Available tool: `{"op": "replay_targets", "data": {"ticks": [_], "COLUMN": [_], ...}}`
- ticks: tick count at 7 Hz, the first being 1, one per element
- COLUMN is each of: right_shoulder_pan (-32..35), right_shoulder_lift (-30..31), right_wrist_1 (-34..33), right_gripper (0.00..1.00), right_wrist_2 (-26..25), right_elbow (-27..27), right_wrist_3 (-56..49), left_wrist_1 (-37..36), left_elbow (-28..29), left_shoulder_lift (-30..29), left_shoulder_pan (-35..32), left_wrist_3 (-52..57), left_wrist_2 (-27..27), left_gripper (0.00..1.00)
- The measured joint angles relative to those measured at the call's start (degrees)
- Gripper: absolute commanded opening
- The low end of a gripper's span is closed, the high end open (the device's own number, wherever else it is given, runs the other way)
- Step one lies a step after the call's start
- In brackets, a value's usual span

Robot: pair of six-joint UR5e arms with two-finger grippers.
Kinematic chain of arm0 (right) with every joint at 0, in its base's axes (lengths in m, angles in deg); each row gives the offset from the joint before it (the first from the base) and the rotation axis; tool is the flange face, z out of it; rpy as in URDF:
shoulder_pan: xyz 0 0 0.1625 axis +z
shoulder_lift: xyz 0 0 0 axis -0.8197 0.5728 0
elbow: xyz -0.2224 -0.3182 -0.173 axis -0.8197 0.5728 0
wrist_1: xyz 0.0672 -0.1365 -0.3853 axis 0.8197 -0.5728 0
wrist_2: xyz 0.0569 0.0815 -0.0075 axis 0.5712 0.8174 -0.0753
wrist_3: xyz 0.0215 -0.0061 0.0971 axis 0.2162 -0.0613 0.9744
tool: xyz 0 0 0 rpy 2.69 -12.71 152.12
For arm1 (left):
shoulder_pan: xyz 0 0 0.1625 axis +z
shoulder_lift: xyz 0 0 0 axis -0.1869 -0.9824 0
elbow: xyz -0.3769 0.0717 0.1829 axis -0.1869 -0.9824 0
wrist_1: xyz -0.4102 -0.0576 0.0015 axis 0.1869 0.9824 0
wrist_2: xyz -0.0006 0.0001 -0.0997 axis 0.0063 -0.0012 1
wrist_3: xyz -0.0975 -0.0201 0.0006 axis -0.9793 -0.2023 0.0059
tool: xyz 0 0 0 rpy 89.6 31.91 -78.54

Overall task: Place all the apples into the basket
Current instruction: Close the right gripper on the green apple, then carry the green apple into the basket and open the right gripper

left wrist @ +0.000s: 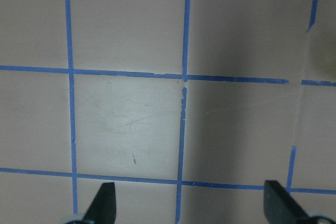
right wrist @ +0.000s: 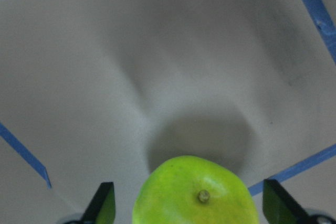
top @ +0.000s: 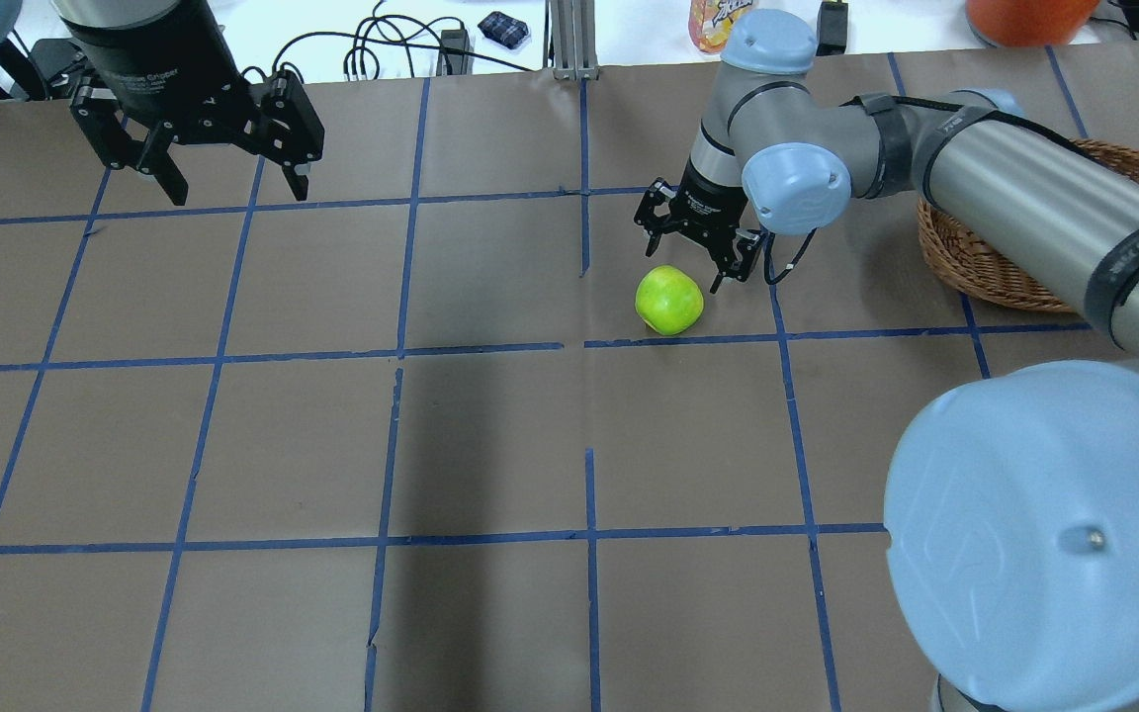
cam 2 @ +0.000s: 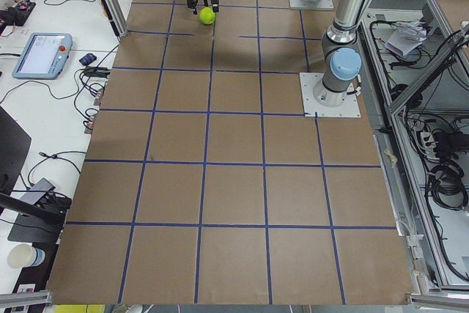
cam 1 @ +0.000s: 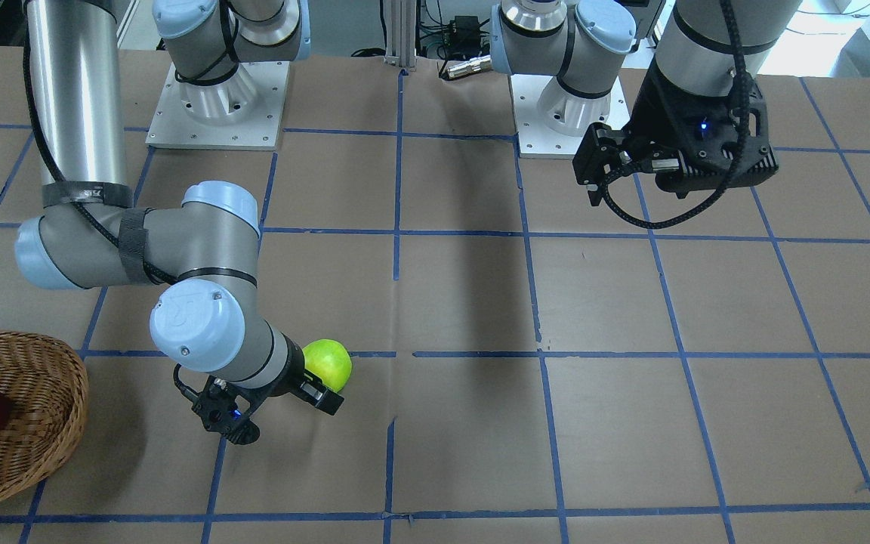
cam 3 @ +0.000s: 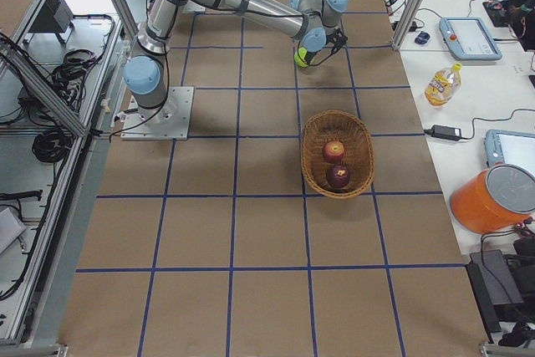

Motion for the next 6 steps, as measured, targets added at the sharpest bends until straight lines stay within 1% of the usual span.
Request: {"op": "replay_targets", "data": {"ticks": [3, 4, 5, 6], "right_shoulder_pan": [0.8, 1.5, 2.0, 2.2], "right_shoulder_lift": [0.0, 0.0, 0.0, 0.0], "right_wrist_1": [-0.1, -0.1, -0.2, -0.2], "right_gripper": [1.00, 0.71, 0.10, 0.00], "right_wrist_2": [0.2, 0.2, 0.2, 0.0], "right_elbow": [-2.0, -2.7, -2.9, -3.0], "right_wrist_3": [-0.1, 0.0, 0.0, -0.2], "left_wrist_1": [-1.4, -1.5, -1.5, -1.6], "left_elbow": [-0.3, -0.3, -0.3, -0.3], "left_shoulder_lift": [-0.6, -0.8, -0.9, -0.9], "left_shoulder_pan": [0.2, 0.2, 0.2, 0.2], "left_wrist_3": [0.9, 1.0, 1.1, 1.2], "left_wrist_2": [0.0, 0.1, 0.7, 1.4], "left_gripper": [1.00, 1.00, 1.00, 1.00]}}
